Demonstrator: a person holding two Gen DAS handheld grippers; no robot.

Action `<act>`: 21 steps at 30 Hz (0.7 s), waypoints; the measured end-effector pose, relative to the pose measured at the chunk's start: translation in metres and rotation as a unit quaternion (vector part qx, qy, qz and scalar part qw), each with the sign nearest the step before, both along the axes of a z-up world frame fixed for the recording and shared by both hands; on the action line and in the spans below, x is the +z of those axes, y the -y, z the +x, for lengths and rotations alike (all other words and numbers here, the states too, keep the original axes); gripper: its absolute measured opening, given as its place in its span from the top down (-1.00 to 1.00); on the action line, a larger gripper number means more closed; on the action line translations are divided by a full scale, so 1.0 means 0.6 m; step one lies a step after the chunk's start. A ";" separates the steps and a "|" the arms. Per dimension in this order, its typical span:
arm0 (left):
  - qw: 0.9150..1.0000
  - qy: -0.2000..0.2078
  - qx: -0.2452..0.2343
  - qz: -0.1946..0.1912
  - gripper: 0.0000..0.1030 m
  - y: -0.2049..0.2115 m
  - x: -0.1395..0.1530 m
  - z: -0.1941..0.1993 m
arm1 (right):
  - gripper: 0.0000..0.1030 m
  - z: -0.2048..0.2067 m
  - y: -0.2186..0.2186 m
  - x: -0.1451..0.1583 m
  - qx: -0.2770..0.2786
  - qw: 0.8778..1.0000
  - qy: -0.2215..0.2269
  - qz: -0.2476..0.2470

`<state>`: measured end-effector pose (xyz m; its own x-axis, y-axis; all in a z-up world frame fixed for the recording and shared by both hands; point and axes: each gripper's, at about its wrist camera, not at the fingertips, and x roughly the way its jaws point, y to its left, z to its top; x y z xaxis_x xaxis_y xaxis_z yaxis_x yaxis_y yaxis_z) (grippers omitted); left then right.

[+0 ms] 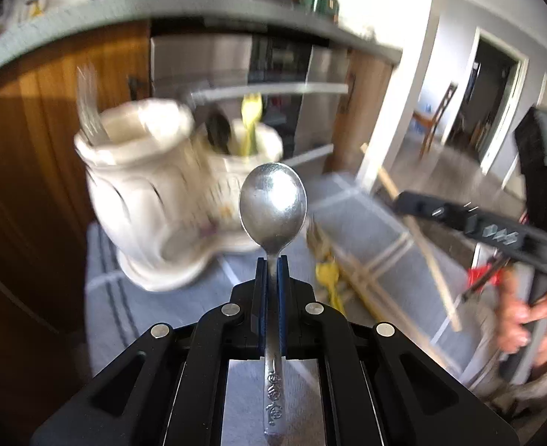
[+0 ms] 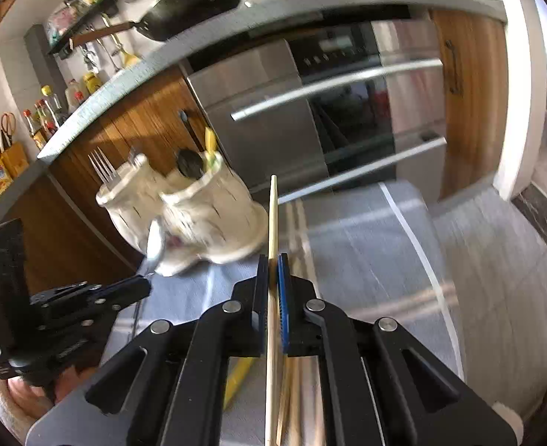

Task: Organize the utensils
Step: 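Lift the chopstick and the spoon and carry them over the holder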

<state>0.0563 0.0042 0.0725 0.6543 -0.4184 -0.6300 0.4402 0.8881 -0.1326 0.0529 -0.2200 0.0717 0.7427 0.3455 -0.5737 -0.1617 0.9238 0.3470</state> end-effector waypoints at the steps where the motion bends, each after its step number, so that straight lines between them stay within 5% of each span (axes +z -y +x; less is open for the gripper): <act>1: 1.000 0.014 0.003 -0.010 0.89 -0.005 0.020 -0.002 | 0.90 0.007 -0.004 0.009 -0.001 1.000 0.009 0.001; 10: 0.988 0.134 0.051 -0.059 0.89 -0.071 0.167 0.008 | 0.90 0.075 -0.039 0.092 -0.014 0.994 0.105 0.028; 21: 0.973 0.189 0.115 -0.067 0.89 -0.073 0.188 0.128 | 0.90 0.180 -0.101 0.126 -0.031 0.983 0.178 0.042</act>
<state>0.1331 0.0479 0.1851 0.9143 -0.2953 -0.2771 0.2716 0.9548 -0.1211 0.1611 -0.1593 0.1474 0.9122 0.3281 -0.2453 -0.2310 0.9064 0.3535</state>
